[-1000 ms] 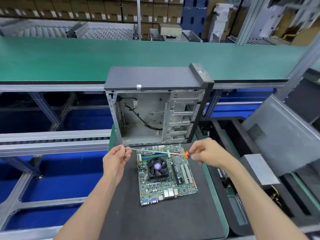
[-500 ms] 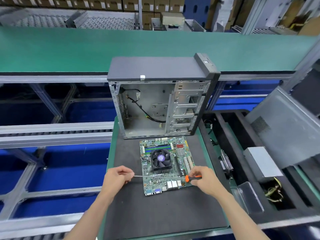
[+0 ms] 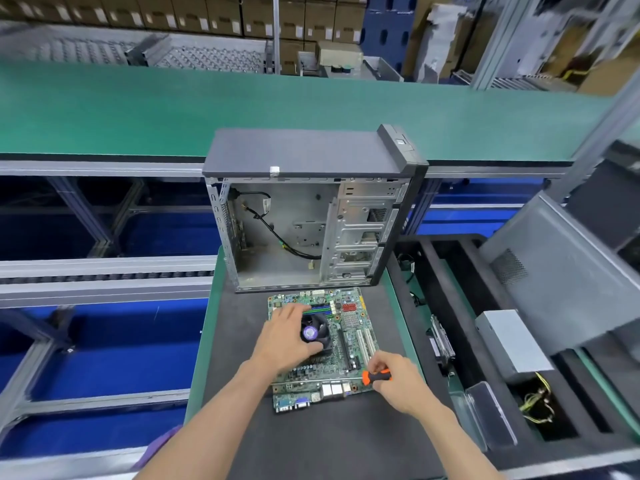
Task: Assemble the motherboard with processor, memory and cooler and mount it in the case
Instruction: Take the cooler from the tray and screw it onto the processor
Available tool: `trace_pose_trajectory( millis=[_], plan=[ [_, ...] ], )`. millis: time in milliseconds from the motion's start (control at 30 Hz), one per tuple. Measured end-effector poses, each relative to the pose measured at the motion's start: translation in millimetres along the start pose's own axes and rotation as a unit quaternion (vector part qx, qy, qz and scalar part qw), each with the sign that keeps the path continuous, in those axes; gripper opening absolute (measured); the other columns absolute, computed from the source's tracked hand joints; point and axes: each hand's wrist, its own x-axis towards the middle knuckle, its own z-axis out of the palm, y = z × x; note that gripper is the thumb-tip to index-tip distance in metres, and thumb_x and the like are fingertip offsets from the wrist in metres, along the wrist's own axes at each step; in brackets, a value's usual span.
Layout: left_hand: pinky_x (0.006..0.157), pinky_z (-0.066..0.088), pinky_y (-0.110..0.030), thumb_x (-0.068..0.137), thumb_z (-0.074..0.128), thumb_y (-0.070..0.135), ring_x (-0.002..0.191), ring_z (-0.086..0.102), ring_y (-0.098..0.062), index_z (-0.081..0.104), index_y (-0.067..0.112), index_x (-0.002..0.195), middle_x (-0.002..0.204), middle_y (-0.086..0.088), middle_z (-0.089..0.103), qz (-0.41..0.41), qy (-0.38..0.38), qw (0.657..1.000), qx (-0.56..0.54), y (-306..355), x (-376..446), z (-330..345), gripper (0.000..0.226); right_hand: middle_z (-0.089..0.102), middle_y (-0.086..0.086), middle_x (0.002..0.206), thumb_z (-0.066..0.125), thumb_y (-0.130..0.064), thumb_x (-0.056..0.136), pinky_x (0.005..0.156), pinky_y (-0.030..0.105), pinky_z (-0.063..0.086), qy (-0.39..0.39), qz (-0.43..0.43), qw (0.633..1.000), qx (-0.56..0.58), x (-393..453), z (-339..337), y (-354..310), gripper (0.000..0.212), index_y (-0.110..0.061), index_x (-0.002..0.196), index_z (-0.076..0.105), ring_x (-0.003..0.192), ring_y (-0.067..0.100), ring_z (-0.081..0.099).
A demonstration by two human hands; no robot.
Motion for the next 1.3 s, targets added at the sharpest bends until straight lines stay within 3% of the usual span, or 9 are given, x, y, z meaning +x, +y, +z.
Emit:
trace_pose_trajectory(
  millis=[100, 233, 467, 667, 1300],
  plan=[
    [0.106, 0.04, -0.044, 0.067, 0.068, 0.066, 0.132, 0.038, -0.021, 0.038, 0.026, 0.145, 0.143, 0.003, 0.042, -0.012, -0.091, 0.996, -0.003, 14, 21, 0, 0.093, 0.068, -0.019, 0.089, 0.057, -0.005, 0.077, 0.096, 0.032, 0.042, -0.007, 0.002, 1.0, -0.003, 5, -3, 3, 0.034, -0.038, 0.074, 0.06, 0.097, 0.011, 0.061],
    [0.102, 0.044, -0.046, 0.053, 0.079, 0.063, 0.125, 0.04, -0.022, 0.034, 0.023, 0.144, 0.137, 0.002, 0.044, 0.011, -0.147, 0.984, 0.095, 15, 28, 2, 0.11, 0.067, -0.022, 0.087, 0.058, -0.007, 0.076, 0.092, 0.028, 0.038, -0.003, 0.009, 1.0, -0.014, 9, -10, 7, 0.033, -0.04, 0.073, 0.059, 0.095, 0.007, 0.06],
    [0.091, 0.051, -0.039, 0.048, 0.081, 0.05, 0.108, 0.046, -0.02, 0.042, 0.022, 0.129, 0.123, 0.002, 0.053, 0.028, -0.11, 0.988, 0.107, 14, 27, 5, 0.094, 0.066, -0.017, 0.094, 0.059, -0.01, 0.075, 0.095, 0.031, 0.035, -0.007, 0.005, 1.0, -0.027, 11, -16, 10, 0.033, -0.043, 0.074, 0.053, 0.099, 0.011, 0.06],
    [0.083, 0.052, -0.037, 0.049, 0.075, 0.046, 0.104, 0.046, -0.019, 0.044, 0.022, 0.125, 0.118, 0.002, 0.055, 0.054, -0.058, 0.988, 0.133, 17, 23, 3, 0.085, 0.06, -0.019, 0.081, 0.06, -0.01, 0.071, 0.087, 0.03, 0.042, -0.003, -0.015, 0.999, -0.028, 11, -14, 2, 0.033, -0.043, 0.071, 0.058, 0.087, 0.009, 0.057],
    [0.078, 0.05, -0.036, 0.051, 0.077, 0.044, 0.104, 0.046, -0.02, 0.044, 0.022, 0.128, 0.115, 0.002, 0.055, 0.069, -0.052, 0.988, 0.129, 20, 3, -6, 0.086, 0.064, -0.012, 0.086, 0.057, -0.003, 0.072, 0.092, 0.035, 0.044, -0.01, -0.012, 0.999, -0.031, 7, -5, -15, 0.034, -0.035, 0.08, 0.064, 0.089, 0.017, 0.058]
  ],
)
